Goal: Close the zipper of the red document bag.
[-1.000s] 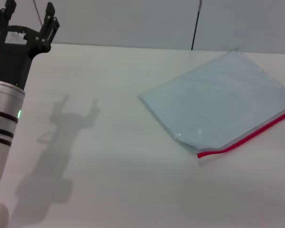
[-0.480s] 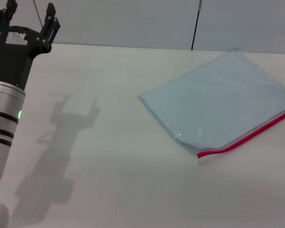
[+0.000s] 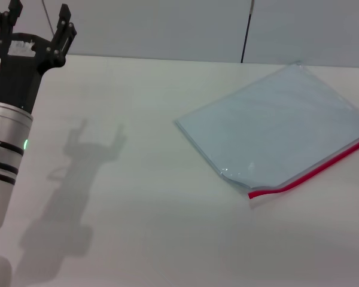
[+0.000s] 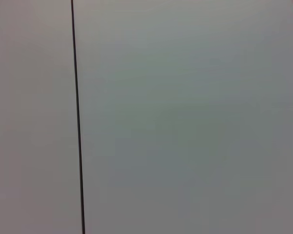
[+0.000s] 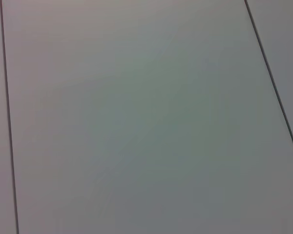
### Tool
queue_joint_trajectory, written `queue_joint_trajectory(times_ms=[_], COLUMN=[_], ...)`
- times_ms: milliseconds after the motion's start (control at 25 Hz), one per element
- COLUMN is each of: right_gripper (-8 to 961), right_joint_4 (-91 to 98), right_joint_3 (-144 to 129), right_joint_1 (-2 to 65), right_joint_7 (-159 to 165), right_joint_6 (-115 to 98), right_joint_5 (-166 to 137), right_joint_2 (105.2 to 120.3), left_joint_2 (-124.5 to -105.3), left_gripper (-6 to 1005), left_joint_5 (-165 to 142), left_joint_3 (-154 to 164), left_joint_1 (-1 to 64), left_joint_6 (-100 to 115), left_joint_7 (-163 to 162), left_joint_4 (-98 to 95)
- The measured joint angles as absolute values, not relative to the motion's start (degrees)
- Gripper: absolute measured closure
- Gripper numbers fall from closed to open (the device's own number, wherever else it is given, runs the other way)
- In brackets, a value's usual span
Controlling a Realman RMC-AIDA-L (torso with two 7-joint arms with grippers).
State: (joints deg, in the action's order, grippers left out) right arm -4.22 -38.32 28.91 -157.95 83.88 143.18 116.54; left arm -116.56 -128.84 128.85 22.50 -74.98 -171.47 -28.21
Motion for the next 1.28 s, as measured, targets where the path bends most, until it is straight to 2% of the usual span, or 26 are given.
queue_joint_trajectory(times_ms=[1280], right_gripper=[67], right_joint_4=[-4.22], right_joint_3=[-38.32], right_joint_1=[28.96], right_joint_7=[-157.59], right_joint_6=[83.94], right_joint_5=[143.17], right_joint_2=[116.45], left_joint_2=[-116.54], left_gripper=[167], left_joint_5=[-129.21], left_joint_3=[128.85], left_joint_1=[22.5], left_joint_6=[-75.06], left_joint_7=[-171.47], left_joint_4=[-28.32])
